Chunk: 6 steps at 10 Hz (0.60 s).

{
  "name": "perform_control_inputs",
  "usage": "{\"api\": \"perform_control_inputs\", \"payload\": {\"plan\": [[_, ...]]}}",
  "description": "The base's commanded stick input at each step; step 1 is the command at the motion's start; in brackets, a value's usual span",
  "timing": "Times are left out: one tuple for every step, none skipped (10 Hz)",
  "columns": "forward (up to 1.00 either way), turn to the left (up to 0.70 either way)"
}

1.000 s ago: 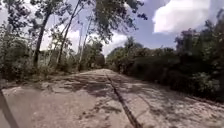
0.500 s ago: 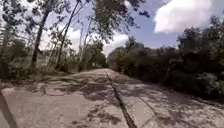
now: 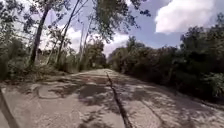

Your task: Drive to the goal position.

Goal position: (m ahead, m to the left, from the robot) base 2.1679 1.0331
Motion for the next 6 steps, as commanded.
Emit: {"api": "perform_control_inputs", "payload": {"plan": [[0.5,0.0],[0.5,0.0],[0.5,0.0],[0.5,0.0],[0.5,0.0],[0.5,0.0]]}}
